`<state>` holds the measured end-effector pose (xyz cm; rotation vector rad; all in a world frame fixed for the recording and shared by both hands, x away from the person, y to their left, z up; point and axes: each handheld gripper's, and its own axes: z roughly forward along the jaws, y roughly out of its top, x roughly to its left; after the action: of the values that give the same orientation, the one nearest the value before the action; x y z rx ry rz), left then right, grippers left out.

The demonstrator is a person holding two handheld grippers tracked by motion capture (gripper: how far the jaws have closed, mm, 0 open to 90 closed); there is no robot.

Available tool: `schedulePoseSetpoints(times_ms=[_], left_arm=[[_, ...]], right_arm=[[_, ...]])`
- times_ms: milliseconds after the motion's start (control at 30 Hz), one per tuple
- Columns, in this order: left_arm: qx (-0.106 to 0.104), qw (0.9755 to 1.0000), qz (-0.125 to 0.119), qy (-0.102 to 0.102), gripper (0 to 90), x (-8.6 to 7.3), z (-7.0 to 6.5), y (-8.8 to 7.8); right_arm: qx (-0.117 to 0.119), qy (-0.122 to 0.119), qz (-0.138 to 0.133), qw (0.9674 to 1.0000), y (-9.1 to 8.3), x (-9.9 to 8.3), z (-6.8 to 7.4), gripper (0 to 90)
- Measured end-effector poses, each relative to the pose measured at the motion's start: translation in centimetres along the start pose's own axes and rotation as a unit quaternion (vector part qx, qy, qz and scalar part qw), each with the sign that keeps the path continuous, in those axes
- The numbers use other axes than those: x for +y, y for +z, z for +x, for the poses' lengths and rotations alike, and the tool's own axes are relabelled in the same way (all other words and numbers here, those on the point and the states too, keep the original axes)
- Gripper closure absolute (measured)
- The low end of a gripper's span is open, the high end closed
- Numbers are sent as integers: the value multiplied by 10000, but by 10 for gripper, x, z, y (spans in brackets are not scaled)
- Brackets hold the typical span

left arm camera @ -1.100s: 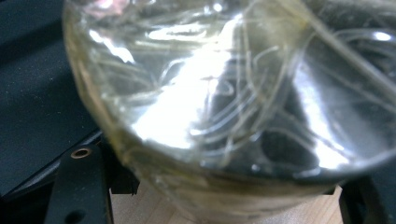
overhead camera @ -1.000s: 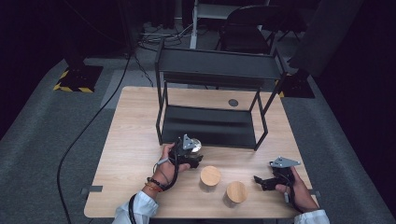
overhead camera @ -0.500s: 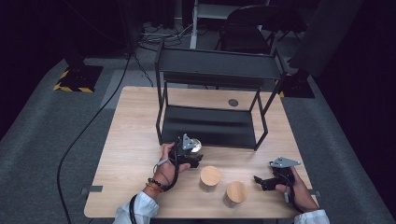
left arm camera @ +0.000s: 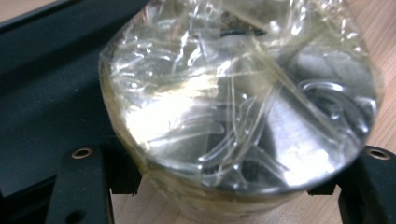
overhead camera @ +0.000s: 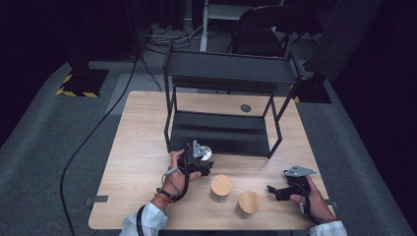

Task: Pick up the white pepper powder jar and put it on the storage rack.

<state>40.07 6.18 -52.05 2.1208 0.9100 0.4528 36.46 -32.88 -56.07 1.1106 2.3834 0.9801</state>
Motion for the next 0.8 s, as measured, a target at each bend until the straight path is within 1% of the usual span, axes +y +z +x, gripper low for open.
schedulePoseSetpoints(times_ms=[200, 400, 567, 800], left_arm=[[80, 9999, 57, -125, 299, 2, 3, -2], [139, 9996, 46, -238, 299, 7, 6, -6], [234, 9994, 32, -247, 300, 14, 8, -9], [343, 9989, -31, -324, 300, 24, 12, -14]], right_arm=[[0, -1, 0, 10000, 0, 0, 0, 0], [0, -1, 0, 10000, 0, 0, 0, 0], [0, -1, 0, 10000, 0, 0, 0, 0], [0, -1, -1, 10000, 0, 0, 0, 0]])
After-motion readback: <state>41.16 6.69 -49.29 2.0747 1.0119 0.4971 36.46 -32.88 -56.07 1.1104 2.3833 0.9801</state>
